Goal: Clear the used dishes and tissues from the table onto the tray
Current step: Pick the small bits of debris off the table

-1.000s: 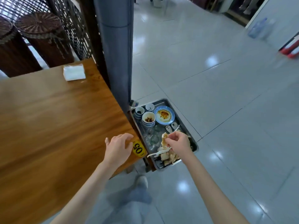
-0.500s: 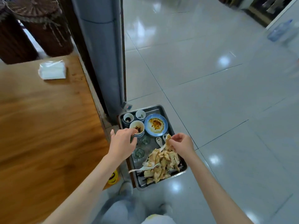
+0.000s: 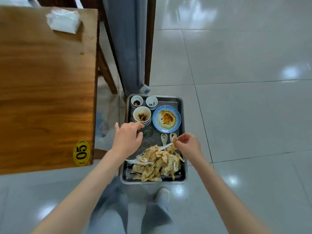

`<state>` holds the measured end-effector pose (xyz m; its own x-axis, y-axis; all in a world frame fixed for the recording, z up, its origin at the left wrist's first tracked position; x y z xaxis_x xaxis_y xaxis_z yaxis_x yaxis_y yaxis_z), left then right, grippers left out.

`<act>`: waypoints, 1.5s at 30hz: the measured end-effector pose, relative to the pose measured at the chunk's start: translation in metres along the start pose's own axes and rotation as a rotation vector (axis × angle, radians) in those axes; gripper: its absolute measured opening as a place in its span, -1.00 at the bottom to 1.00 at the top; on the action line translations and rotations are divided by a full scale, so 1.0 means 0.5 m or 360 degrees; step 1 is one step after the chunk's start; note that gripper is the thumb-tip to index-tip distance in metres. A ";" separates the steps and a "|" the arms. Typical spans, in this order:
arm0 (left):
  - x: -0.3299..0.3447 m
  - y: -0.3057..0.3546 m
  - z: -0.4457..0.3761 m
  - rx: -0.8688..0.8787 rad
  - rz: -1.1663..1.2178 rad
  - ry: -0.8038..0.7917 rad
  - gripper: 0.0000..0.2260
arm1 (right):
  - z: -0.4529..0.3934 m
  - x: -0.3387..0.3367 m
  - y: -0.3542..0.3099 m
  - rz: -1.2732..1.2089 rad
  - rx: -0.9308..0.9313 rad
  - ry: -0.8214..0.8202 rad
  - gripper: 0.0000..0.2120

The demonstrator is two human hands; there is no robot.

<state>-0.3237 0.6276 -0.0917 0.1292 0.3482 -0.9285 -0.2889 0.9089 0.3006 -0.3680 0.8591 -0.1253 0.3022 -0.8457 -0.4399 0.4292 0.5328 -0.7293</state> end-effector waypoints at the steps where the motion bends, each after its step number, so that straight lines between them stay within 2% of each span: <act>1: 0.013 -0.001 -0.004 -0.0039 0.0009 0.0034 -0.79 | -0.011 0.006 0.013 0.0038 -0.0023 -0.0019 -0.86; 9: 0.141 -0.032 0.014 -0.0216 0.0020 0.0041 -0.79 | -0.086 0.100 0.140 0.0267 -0.0031 -0.0266 -0.83; 16: 0.219 -0.065 0.040 -0.0322 0.0073 0.0012 -0.80 | -0.120 0.148 0.205 0.0410 -0.0034 -0.0330 -0.80; 20: 0.235 -0.077 0.054 -0.0356 0.0109 0.0025 -0.80 | -0.128 0.155 0.227 0.0492 -0.0030 -0.0320 -0.88; 30: 0.251 -0.096 0.071 -0.0397 0.0097 -0.0013 -0.79 | -0.121 0.169 0.240 0.0563 -0.0068 -0.0335 -0.91; 40: 0.267 -0.102 0.076 -0.0375 0.0119 -0.0054 -0.78 | -0.113 0.144 0.259 0.0532 -0.0014 -0.0246 -0.95; 45: 0.268 -0.109 0.084 -0.0396 0.0159 -0.0084 -0.78 | -0.106 0.123 0.231 0.0555 -0.0100 -0.0199 -0.79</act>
<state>-0.2508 0.6342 -0.2233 0.1356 0.4505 -0.8824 -0.5260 0.7875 0.3212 -0.3447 0.8670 -0.2643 0.5240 -0.6015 -0.6031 0.2302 0.7817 -0.5796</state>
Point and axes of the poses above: each hand's wrist, its own z-axis away from the middle knuckle, its own x-axis out of the palm, y = z × x, the point moved 8 cm from there along -z, towards the middle knuckle, and after that the axes turned 9 degrees about -z, right-handed, at the moved point
